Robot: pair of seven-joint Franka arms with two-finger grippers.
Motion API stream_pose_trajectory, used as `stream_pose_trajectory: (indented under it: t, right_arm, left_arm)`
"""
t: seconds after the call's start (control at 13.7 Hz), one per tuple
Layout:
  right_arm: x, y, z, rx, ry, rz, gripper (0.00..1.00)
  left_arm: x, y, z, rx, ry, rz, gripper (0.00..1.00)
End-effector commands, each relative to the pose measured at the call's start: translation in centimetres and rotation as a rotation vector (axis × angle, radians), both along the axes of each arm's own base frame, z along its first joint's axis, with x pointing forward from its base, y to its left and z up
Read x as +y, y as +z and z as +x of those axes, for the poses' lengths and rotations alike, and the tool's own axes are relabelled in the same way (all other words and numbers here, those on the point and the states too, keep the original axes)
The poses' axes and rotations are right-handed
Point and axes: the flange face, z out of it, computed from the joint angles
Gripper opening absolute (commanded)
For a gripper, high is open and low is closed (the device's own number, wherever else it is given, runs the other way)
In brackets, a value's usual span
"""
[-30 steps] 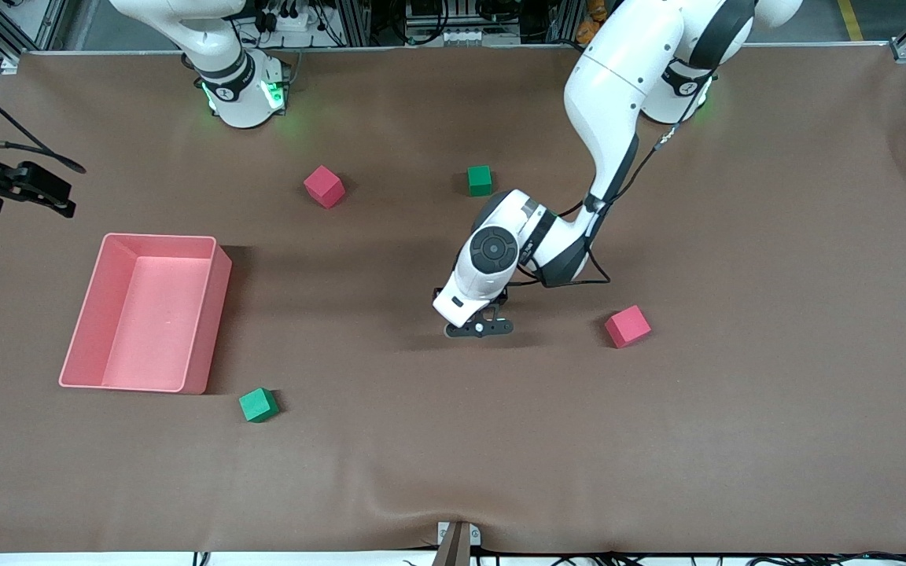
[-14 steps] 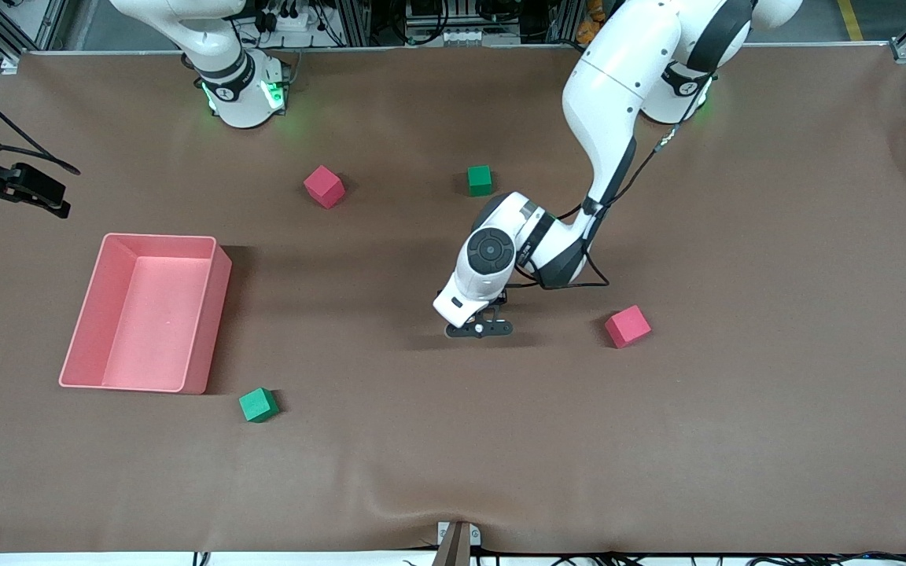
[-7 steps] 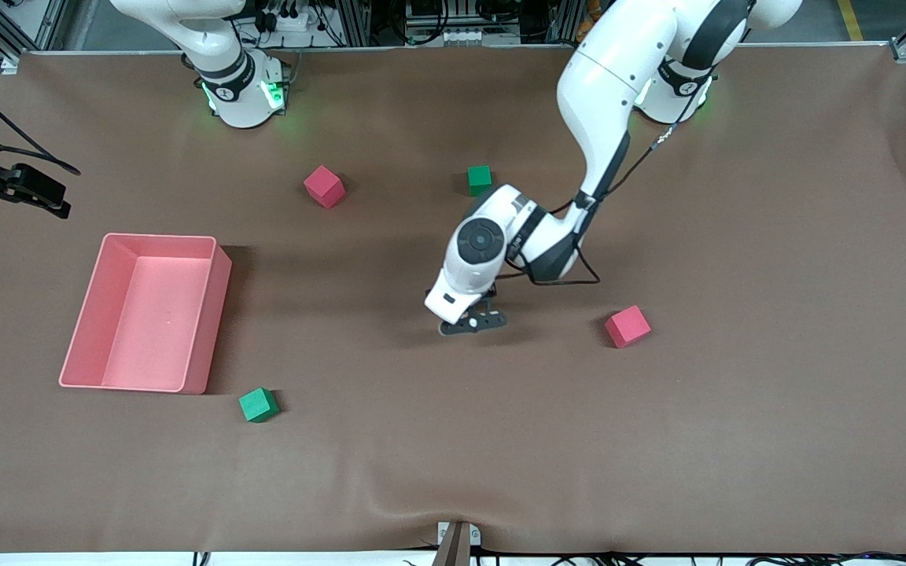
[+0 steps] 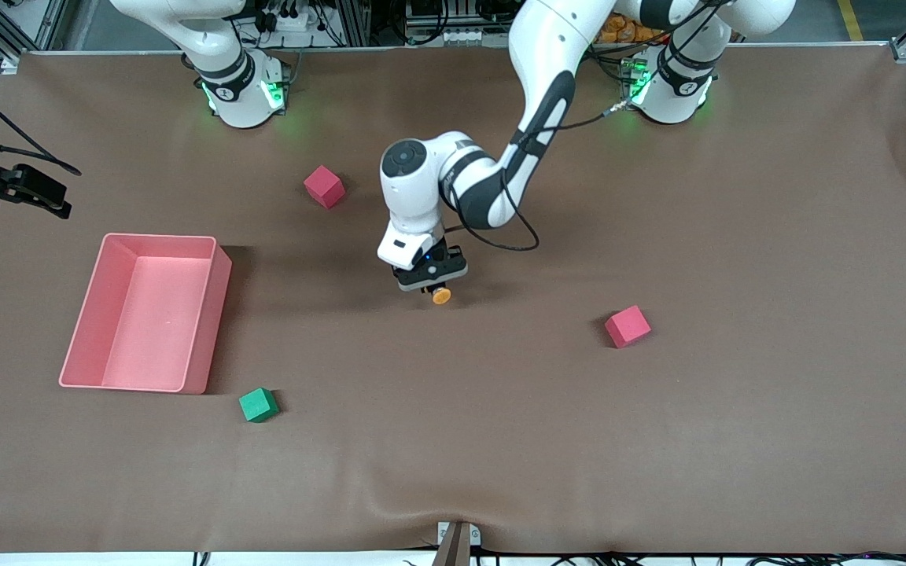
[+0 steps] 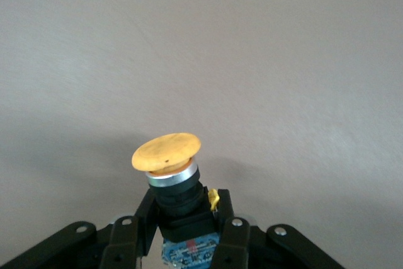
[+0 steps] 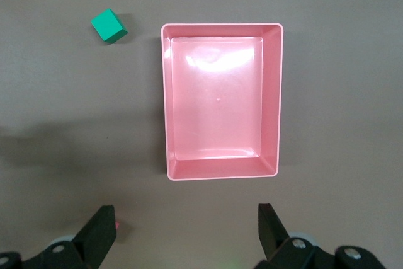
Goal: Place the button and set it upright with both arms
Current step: 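Lift the button and turn its yellow cap up with the left gripper, then lower the button upright onto the table with the left gripper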
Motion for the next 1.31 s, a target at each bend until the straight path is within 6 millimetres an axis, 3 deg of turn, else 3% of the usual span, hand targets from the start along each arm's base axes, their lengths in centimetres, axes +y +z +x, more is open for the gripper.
stream_pose_trajectory:
  t: [0.0, 0.07, 0.22, 0.29, 0.44, 0.58, 0.73, 0.8, 1.09, 1.24]
  right_arm:
    - [-0.2, 0.0, -0.3, 0.007, -0.008, -0.001, 1.0]
    - [-0.2, 0.0, -0.3, 0.008, -0.008, -0.001, 1.0]
    - [-0.2, -0.5, -0.4, 0.022, -0.007, -0.001, 1.0]
    - [-0.4, -0.5, -0.4, 0.022, -0.01, 0.001, 1.0]
    - [-0.3, -0.7, -0.3, 0.024, -0.008, -0.001, 1.0]
    - [0.1, -0.6, -0.2, 0.016, 0.0, 0.0, 1.0]
    - [0.0, -0.7, -0.2, 0.016, -0.003, -0.001, 1.0]
    - [-0.1, -0.7, -0.2, 0.017, -0.005, 0.0, 1.0]
    - [-0.5, -0.7, -0.3, 0.024, -0.013, 0.001, 1.0]
    - [-0.5, -0.8, -0.2, 0.022, -0.013, 0.001, 1.0]
  left_arm:
    - [-0.6, 1.7, -2.4, -0.166, 0.1, 0.139, 0.01]
    - [-1.7, 1.3, -4.3, -0.248, 0.093, 0.173, 0.0]
    - [-2.2, 1.5, -4.9, -0.298, 0.156, 0.15, 0.0]
    - [-2.7, 0.6, -5.7, -0.321, 0.175, 0.142, 0.0]
    - [-4.4, -1.6, -8.9, -0.424, 0.077, 0.192, 0.0]
    - [-5.0, -3.1, -10.1, -0.555, 0.066, 0.198, 0.0]
    - [-5.1, -7.5, -12.2, -0.626, -0.047, 0.278, 0.0]
    - [-4.9, -8.5, -12.4, -0.666, -0.095, 0.313, 0.0]
    - [-4.7, -7.6, -11.9, -0.708, -0.112, 0.358, 0.0]
    - [-4.1, -8.5, -11.8, -0.745, -0.082, 0.381, 0.0]
